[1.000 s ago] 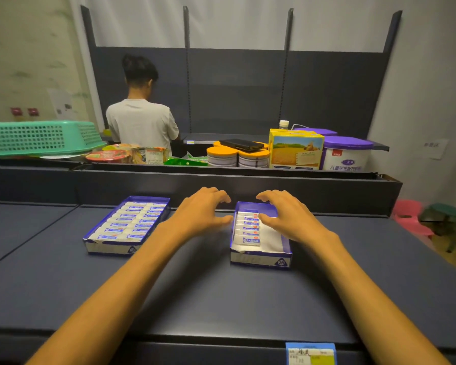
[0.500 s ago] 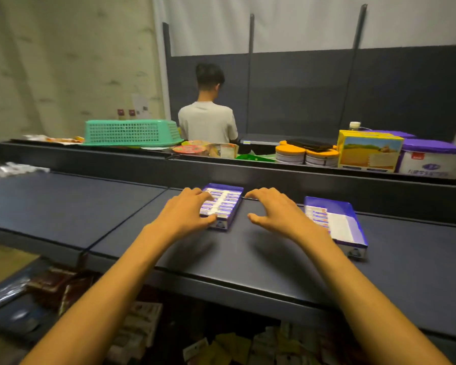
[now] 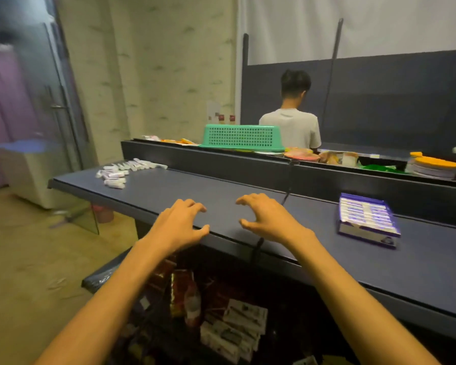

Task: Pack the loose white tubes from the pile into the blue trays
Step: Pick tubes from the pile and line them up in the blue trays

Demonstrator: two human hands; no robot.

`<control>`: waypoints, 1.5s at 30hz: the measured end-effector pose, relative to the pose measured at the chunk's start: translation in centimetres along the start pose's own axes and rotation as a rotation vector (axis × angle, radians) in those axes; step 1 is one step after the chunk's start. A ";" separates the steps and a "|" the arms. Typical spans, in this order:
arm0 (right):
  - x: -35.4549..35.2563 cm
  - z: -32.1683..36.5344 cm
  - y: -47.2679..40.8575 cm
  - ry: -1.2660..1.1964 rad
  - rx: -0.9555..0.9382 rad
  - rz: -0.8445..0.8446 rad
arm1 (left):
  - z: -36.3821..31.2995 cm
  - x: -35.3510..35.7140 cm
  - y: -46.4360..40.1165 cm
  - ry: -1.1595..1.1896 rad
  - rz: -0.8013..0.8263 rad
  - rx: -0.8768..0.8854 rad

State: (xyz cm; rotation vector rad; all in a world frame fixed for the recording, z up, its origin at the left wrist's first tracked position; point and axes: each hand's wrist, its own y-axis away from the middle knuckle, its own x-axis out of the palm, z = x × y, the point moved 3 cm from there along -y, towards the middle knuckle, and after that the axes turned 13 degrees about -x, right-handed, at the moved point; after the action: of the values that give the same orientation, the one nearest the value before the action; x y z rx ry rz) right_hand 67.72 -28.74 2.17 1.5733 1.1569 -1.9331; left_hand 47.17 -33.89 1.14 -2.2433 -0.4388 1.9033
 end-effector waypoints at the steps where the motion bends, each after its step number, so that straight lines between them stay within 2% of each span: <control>1: 0.8 1.2 -1.9 0.007 -0.016 0.013 | 2.4 -0.1 -0.1 -0.005 0.002 -0.015; 7: 5.3 6.4 -13.1 0.003 -0.100 0.030 | 15.3 -0.9 -2.5 -0.020 -0.022 -0.126; 14: 10.9 8.2 -25.3 0.000 -0.134 0.052 | 26.3 0.8 -7.6 -0.010 -0.008 -0.152; 26: 16.6 7.1 -43.0 -0.011 -0.029 0.068 | 40.2 1.4 -23.5 0.075 0.037 -0.117; 31: 18.8 7.4 -48.6 0.001 0.045 0.040 | 44.8 2.6 -30.0 0.130 0.041 -0.050; 38: 21.4 7.9 -53.5 -0.009 0.250 -0.001 | 49.6 4.7 -37.4 0.176 0.116 0.121; 45: 22.0 8.1 -54.5 0.027 0.437 -0.019 | 48.7 5.2 -41.4 0.266 0.168 0.304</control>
State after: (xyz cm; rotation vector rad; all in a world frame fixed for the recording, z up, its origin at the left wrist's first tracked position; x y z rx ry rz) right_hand 16.32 0.94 0.91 1.8060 0.7924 -2.2957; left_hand -4.76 3.84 0.86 -2.3349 0.0752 1.5770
